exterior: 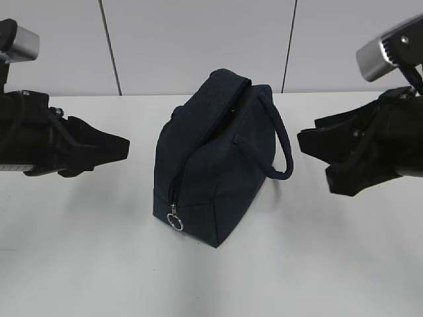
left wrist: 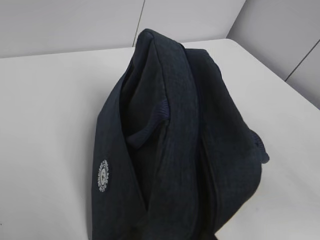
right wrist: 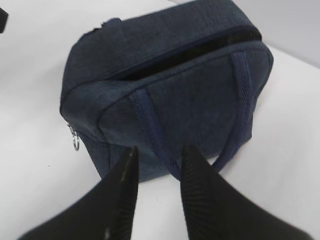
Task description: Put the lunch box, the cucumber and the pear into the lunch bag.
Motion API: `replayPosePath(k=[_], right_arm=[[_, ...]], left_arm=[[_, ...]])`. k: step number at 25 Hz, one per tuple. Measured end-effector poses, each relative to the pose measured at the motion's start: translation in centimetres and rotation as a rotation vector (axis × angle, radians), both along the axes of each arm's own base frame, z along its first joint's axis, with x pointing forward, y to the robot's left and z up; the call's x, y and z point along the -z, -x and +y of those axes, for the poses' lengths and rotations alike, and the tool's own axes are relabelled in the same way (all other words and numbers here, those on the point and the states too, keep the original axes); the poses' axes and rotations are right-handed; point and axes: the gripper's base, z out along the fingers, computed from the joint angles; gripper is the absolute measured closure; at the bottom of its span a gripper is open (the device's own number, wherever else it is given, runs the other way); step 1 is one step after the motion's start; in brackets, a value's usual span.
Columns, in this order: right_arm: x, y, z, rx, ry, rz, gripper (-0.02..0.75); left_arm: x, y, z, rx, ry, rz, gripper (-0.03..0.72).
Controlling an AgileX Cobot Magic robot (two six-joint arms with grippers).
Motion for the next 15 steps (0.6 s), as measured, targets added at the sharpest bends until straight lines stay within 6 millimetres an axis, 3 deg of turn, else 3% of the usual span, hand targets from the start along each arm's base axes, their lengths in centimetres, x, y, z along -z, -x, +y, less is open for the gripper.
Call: replayPosePath(k=[4, 8, 15], right_arm=[[2.5, 2.5, 1.9, -0.017, -0.007, -0.04, 0.498], [5.2, 4.3, 2.5, -0.038, -0.047, -0.033, 0.498], [8.5, 2.9, 4.5, -0.09, 0.053, 0.022, 0.498]], left_arm=[[0.0, 0.0, 0.0, 0.0, 0.0, 0.0, 0.457], [0.0, 0.0, 0.0, 0.0, 0.0, 0.0, 0.458], [0.0, 0.0, 0.0, 0.0, 0.0, 0.0, 0.459]])
